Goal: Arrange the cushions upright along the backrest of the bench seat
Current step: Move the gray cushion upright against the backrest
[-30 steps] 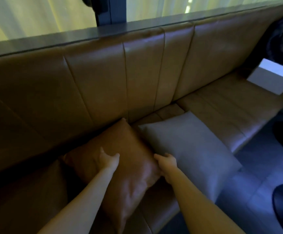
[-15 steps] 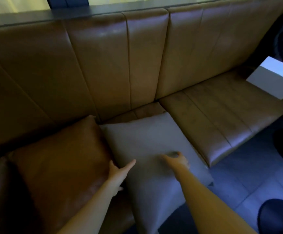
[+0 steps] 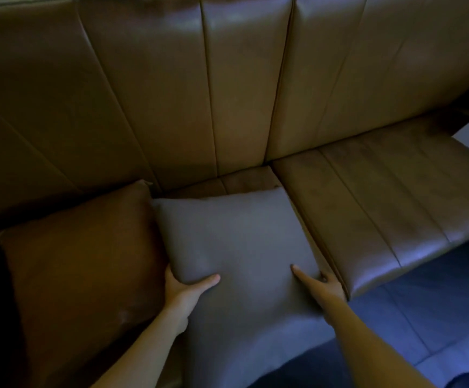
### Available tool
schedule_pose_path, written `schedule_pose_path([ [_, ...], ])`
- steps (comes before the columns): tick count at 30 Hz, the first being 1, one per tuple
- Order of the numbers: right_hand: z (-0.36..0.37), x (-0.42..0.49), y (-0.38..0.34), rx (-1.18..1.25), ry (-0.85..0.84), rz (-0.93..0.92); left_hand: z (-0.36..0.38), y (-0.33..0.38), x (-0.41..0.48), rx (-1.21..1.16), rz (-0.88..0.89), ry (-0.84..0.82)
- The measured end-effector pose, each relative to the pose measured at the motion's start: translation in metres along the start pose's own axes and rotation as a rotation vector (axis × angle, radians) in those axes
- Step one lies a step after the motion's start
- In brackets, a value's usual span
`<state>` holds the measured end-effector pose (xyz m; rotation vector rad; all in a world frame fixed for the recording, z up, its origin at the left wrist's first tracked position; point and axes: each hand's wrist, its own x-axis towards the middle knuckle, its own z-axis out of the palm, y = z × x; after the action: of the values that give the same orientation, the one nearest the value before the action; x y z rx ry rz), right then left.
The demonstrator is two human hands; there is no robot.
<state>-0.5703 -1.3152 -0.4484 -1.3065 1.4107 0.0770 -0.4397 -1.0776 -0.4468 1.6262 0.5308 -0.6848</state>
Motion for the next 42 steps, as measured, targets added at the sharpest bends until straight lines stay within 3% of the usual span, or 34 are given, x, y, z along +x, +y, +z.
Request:
schedule_pose_path([
  [7,-0.005,0.004,-0.033,0.069,-0.034,-0.012,0.019,0.031,-0.004,-0.087,0.080,-0.004],
  [14,-0.005,0.039,-0.099,-0.061,-0.019,-0.224,0.045,0.069,0.041,-0.137,0.161,-0.066],
  [20,0.022,0.088,-0.105,-0.235,-0.313,-0.283,0.053,0.050,0.095,-0.040,0.124,-0.035],
  [25,0.038,0.102,-0.080,-0.443,-0.126,-0.384,0.049,0.050,0.108,0.027,0.077,0.000],
  [29,0.040,0.105,-0.079,-0.255,-0.042,-0.322,0.039,0.067,0.107,0.066,0.053,-0.002],
  [34,0.044,0.083,-0.115,-0.047,-0.019,-0.263,0.025,0.094,0.109,0.070,-0.005,-0.054],
  [42,0.028,0.098,-0.150,-0.103,-0.084,-0.247,0.034,0.115,0.115,0.171,-0.039,-0.163],
])
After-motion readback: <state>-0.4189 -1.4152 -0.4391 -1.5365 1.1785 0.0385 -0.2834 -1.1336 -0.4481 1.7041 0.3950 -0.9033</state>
